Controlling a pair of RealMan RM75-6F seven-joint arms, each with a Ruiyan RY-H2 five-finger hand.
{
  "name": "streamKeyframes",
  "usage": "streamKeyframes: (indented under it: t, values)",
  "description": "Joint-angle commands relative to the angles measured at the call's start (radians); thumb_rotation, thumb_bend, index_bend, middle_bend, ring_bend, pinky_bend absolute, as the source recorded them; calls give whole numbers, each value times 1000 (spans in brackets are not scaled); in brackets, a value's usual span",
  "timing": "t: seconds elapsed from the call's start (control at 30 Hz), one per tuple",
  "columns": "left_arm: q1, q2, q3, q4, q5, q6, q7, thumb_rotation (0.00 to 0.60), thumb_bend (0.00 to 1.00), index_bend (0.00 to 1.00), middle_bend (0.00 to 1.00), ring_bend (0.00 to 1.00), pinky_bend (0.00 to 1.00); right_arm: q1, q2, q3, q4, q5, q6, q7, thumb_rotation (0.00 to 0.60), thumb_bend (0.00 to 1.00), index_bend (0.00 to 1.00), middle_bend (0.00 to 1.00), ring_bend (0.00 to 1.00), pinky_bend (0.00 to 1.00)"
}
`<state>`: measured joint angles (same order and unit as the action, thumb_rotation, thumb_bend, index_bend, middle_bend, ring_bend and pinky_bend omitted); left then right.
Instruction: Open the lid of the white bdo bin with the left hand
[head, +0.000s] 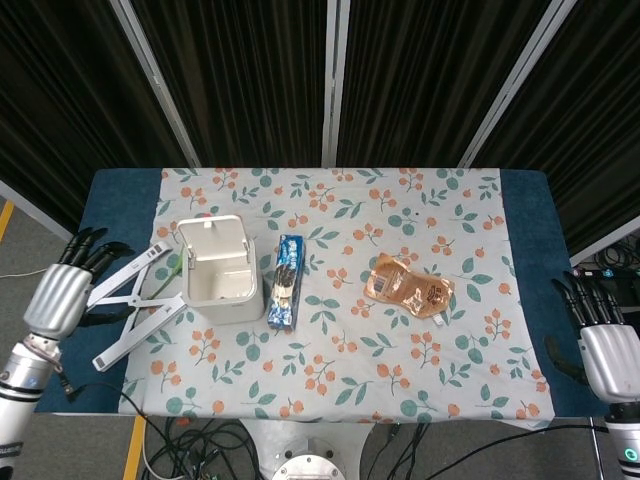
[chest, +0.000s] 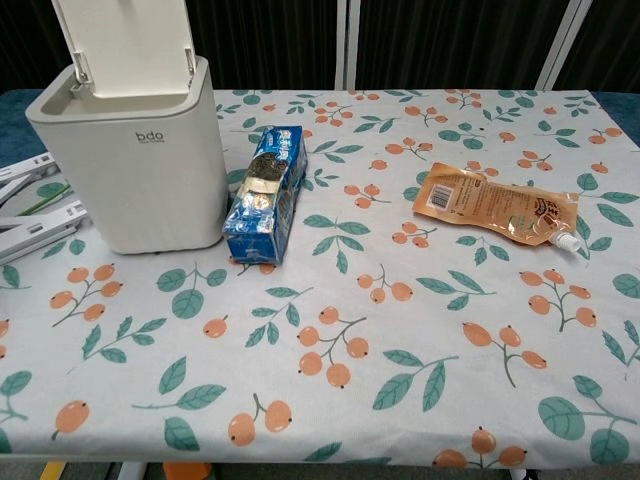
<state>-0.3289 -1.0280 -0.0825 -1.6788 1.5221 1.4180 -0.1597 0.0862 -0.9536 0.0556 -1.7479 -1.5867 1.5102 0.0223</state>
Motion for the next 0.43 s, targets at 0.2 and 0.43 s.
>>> streamKeyframes:
  t: [0.2,0.43]
  values:
    - [141,-17,81,29,-97,56,180,600,32,246,154,67,0,16,-33,-20,50,4,-54,44,579,327,0,0,0,0]
    - [238,-81,105,35,-110,150,241,600,33,244,154,67,0,-1,-77,-30,88,-2,-29,35,578,329,0,0,0,0]
